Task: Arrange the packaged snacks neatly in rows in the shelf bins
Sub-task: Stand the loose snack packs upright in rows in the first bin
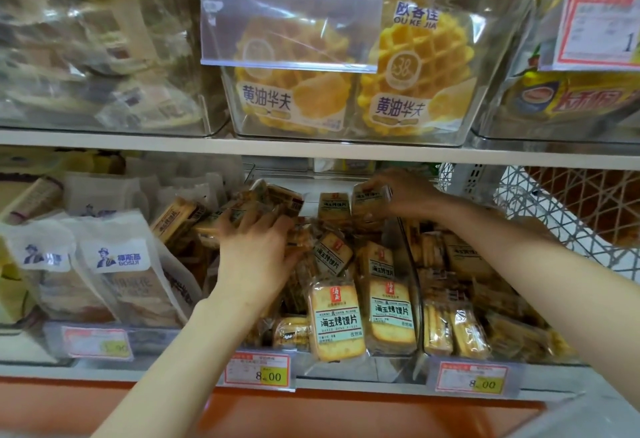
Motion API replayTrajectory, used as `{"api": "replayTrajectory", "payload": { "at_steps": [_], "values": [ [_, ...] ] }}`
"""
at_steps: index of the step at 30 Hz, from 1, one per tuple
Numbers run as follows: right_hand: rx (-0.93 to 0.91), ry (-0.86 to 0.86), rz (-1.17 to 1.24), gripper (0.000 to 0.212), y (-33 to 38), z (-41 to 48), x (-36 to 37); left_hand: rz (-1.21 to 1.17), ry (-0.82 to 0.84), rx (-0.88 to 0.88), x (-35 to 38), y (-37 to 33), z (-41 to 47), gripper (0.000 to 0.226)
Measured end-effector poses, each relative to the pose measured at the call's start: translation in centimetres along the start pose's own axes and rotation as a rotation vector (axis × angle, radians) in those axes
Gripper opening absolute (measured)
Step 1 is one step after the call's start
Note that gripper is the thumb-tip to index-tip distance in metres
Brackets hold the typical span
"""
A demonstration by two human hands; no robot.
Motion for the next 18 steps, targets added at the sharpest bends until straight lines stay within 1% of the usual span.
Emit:
{"api": "replayTrajectory", "payload": {
  "at_steps": [4, 8, 12, 14, 17, 18],
  "values": [
    [-0.048, -0.007, 0.011, 0.050, 0.6, 0.0, -0.3, 0.015, -0.016, 0.003, 0.1, 0.0, 0.1, 0.039],
    [-0.024, -0.029, -0.113, 0.046, 0.4, 0.2, -1.0, 0.000, -0.017, 0.003, 0.2, 0.3, 0.0, 0.036],
    [-0.035, 0.030, -0.219, 0.046, 1.8, 0.6, -1.2, -0.015, -0.009, 0.018, 0.1, 0.6, -0.2, 0.037],
    [-0.063, 0.011, -0.165, 0.043, 3.2, 0.7, -1.3, -0.030, -0.003, 0.016, 0.0, 0.7, -0.1, 0.037],
    [-0.170, -0.041, 0.061, 0.034, 5.7, 1.7, -0.6, -0.046, 0.000, 0.014, -0.2, 0.6, -0.1, 0.037],
    [-0.206, -0.038, 0.098, 0.033, 6.4, 2.3, 0.0, -0.050, 0.001, 0.016, -0.3, 0.6, -0.1, 0.036]
  ]
}}
Point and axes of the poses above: each hand's wrist, its own z-axis towards the middle knuckle, its own x-axis out of the palm, y = z × x, the point moved 4 cm from there along z, towards the middle knuckle, and after that the axes turned 6 degrees about -x, right-handed, at the moved point
